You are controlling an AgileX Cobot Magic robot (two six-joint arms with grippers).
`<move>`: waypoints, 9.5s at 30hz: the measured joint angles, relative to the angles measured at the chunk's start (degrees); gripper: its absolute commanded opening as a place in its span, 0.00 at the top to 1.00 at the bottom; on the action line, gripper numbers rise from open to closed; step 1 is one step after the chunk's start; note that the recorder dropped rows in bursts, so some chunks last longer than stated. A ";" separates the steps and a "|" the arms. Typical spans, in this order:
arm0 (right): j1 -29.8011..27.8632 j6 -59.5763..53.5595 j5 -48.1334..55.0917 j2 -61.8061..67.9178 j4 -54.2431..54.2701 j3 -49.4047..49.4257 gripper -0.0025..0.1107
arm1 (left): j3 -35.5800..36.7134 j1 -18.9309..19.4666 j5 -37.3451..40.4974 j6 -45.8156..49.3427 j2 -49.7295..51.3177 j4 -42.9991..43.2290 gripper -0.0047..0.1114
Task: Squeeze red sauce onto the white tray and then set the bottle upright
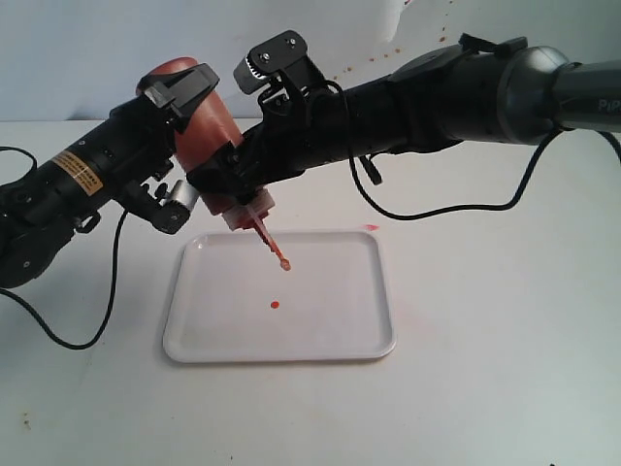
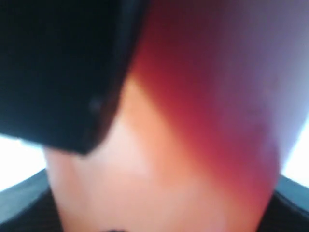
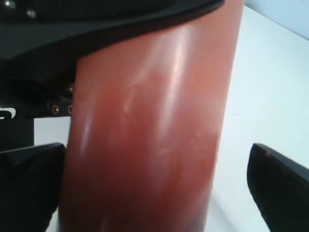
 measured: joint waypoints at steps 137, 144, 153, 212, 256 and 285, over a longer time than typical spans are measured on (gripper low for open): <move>-7.41 49.84 -42.88 -44.03 -40.96 41.71 0.98 | 5.46 0.00 0.44 -31.89 0.00 -7.63 0.96; -7.46 75.55 -67.44 -44.86 -61.97 63.03 0.98 | 12.32 0.00 0.44 -67.11 0.00 -13.30 0.96; -7.46 78.79 -77.01 -36.19 -65.49 64.34 0.98 | 16.57 0.00 0.42 -85.64 0.00 -5.28 0.96; -16.52 113.73 -94.90 -15.53 -131.52 44.84 0.24 | 5.84 0.00 -0.85 -126.45 5.71 30.97 0.96; -0.47 106.84 -91.61 -12.40 -119.70 43.34 0.66 | 5.84 -3.77 -0.85 -126.95 5.71 34.57 0.96; -0.47 106.62 -92.04 -12.40 -119.19 43.25 0.98 | 5.84 -3.97 -1.29 -126.62 5.71 32.73 0.95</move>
